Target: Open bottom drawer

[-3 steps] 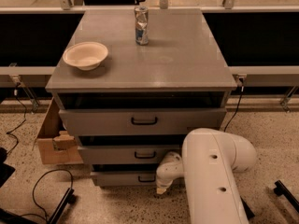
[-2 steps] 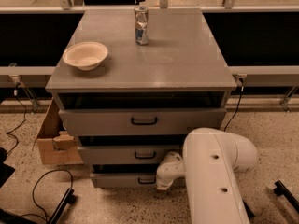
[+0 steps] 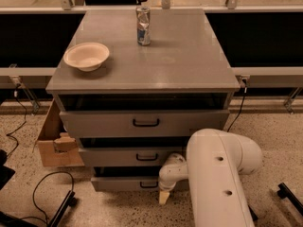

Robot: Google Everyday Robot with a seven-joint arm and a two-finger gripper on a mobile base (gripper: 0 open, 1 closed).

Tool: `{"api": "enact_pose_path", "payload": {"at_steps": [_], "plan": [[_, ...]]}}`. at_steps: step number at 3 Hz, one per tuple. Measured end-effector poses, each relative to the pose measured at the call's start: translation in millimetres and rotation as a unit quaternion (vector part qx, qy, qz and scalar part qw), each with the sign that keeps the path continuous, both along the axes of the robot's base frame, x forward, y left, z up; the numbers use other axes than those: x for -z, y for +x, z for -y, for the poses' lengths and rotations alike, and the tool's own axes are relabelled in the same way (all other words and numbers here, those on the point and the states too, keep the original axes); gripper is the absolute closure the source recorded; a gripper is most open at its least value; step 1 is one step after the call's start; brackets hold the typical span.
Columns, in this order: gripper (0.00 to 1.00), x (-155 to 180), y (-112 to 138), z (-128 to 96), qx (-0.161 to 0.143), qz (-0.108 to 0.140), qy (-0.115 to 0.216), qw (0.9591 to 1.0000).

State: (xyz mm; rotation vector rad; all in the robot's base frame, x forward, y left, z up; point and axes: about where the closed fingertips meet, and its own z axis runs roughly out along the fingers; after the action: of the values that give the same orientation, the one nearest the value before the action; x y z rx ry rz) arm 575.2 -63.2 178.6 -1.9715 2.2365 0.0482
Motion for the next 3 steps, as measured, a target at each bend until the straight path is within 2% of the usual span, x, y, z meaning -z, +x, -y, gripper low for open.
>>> {"api": "enact_pose_path", "payload": {"at_steps": [1,2,3], "plan": [[0.00,-1.3,0.0,0.0,0.000,0.000,0.000,1.0000],[0.01,-0.9,-0.5,-0.1,0.000,0.000,0.000,1.0000],[0.24,0.4,-1.8,-0.2,0.000,-0.002,0.000,1.0000]]}}
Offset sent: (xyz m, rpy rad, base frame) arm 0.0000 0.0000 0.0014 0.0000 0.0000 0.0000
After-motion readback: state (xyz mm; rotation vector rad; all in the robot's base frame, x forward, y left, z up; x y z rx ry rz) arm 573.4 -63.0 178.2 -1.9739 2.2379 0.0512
